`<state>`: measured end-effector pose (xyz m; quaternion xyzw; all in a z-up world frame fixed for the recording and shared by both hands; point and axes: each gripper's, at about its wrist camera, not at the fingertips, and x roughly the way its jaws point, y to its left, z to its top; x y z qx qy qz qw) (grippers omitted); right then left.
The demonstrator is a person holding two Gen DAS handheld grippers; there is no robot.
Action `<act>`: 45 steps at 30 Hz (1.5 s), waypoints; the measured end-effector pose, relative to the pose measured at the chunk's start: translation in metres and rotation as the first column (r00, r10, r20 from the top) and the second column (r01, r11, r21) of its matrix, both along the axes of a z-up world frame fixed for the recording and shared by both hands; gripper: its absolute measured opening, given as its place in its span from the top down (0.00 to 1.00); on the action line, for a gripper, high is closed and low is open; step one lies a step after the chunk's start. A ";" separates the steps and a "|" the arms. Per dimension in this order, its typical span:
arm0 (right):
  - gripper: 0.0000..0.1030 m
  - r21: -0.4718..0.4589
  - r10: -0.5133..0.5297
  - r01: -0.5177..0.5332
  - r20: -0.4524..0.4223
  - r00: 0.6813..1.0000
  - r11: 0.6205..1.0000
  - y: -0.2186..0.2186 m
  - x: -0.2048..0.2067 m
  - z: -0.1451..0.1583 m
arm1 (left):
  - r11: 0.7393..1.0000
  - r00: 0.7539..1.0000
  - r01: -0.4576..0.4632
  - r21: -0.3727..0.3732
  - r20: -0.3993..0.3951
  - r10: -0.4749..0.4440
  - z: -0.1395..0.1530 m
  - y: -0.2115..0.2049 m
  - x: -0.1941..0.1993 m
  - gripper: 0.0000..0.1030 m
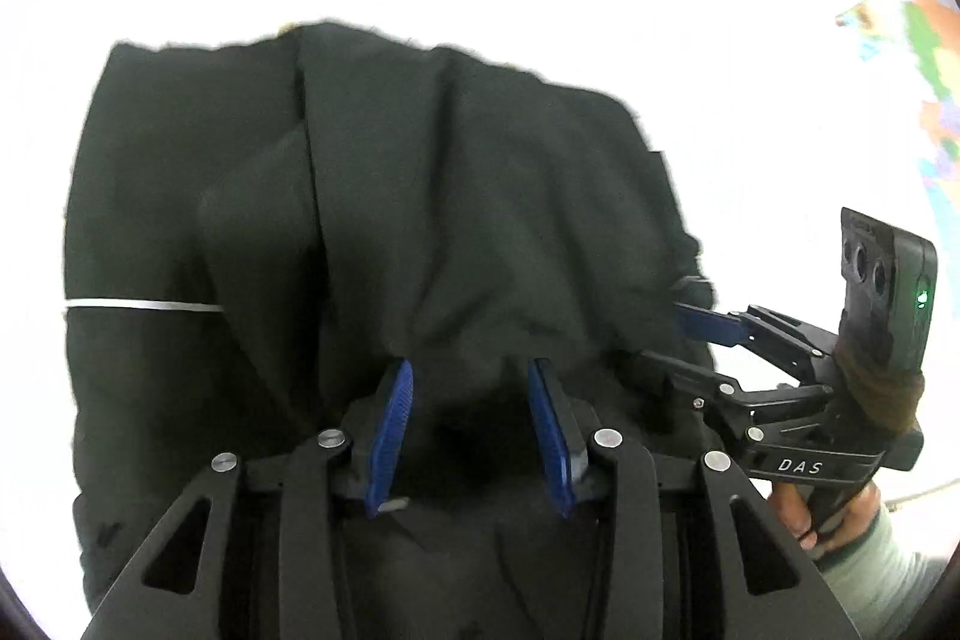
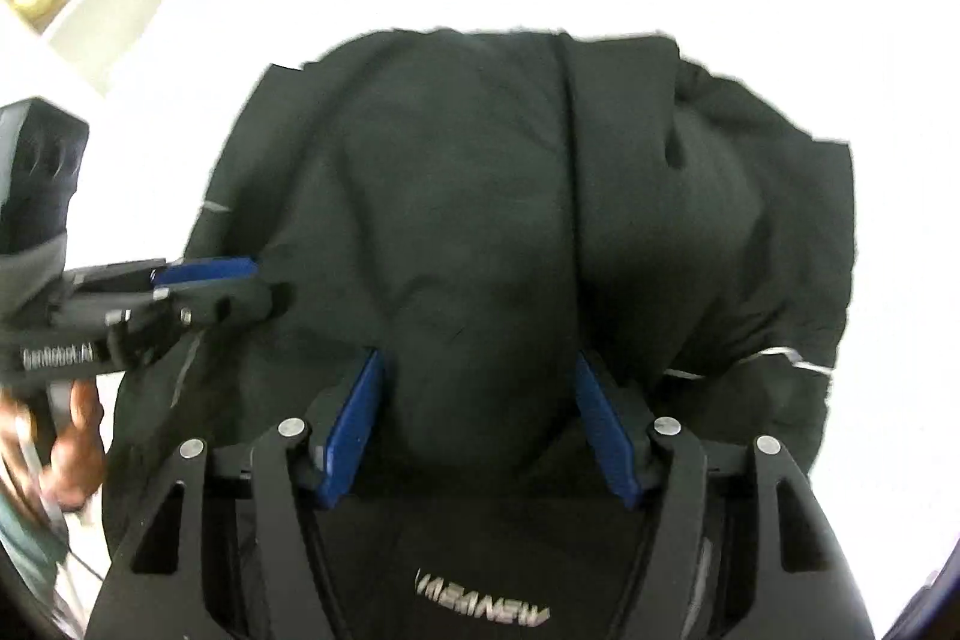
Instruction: Fold large clothes
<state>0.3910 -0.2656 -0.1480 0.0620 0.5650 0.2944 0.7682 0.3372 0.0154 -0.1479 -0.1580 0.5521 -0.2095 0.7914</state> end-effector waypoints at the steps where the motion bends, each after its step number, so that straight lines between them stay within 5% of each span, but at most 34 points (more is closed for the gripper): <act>1: 0.33 0.018 0.003 -0.003 0.006 1.000 1.000 -0.001 -0.003 0.003 | 1.000 1.000 0.015 -0.025 0.018 -0.014 0.009 0.001 -0.009 0.59; 5: 0.33 -0.022 0.008 -0.009 -0.026 1.000 1.000 0.016 -0.012 -0.019 | 0.995 0.996 0.082 -0.059 -0.022 -0.084 -0.004 -0.007 -0.023 0.59; 9: 0.34 -0.095 0.021 -0.032 -0.108 0.994 0.995 0.033 -0.012 -0.070 | 0.996 0.988 0.039 -0.078 -0.149 -0.050 -0.064 -0.005 -0.009 0.59; 12: 0.34 -0.097 0.009 -0.019 -0.106 0.994 0.995 0.035 -0.011 -0.077 | 0.996 0.985 0.012 -0.086 -0.170 -0.026 -0.079 -0.003 -0.006 0.59; 17: 0.34 -0.073 0.001 -0.009 -0.113 0.994 0.997 0.034 -0.015 -0.070 | 0.997 0.989 0.007 -0.082 -0.149 -0.019 -0.066 0.002 -0.018 0.59; 21: 0.33 -0.021 0.004 -0.006 -0.091 0.996 1.000 0.006 -0.037 -0.043 | 0.999 0.995 0.005 -0.039 -0.097 -0.008 -0.025 0.028 -0.054 0.58; 24: 0.30 -0.025 -0.010 0.007 -0.111 0.994 1.000 -0.021 -0.059 -0.036 | 0.999 0.997 -0.038 -0.003 -0.071 0.038 0.005 0.072 -0.101 0.39; 26: 0.30 -0.054 -0.031 0.024 -0.133 0.991 0.998 -0.041 -0.077 -0.035 | 0.995 0.992 -0.102 0.021 -0.071 0.103 0.017 0.105 -0.131 0.37; 35: 0.30 -0.154 -0.123 0.092 -0.212 0.969 0.984 -0.110 -0.142 -0.032 | 0.923 0.894 -0.383 -0.013 -0.258 0.367 -0.010 0.214 -0.247 0.33; 40: 0.30 -0.185 -0.160 0.113 -0.265 0.951 0.976 -0.135 -0.168 -0.040 | 0.898 0.844 -0.439 -0.022 -0.351 0.404 -0.045 0.220 -0.281 0.33; 45: 0.30 -0.200 -0.199 0.140 -0.322 0.926 0.970 -0.162 -0.198 -0.053 | 0.886 0.827 -0.452 -0.098 -0.420 0.375 -0.066 0.218 -0.298 0.33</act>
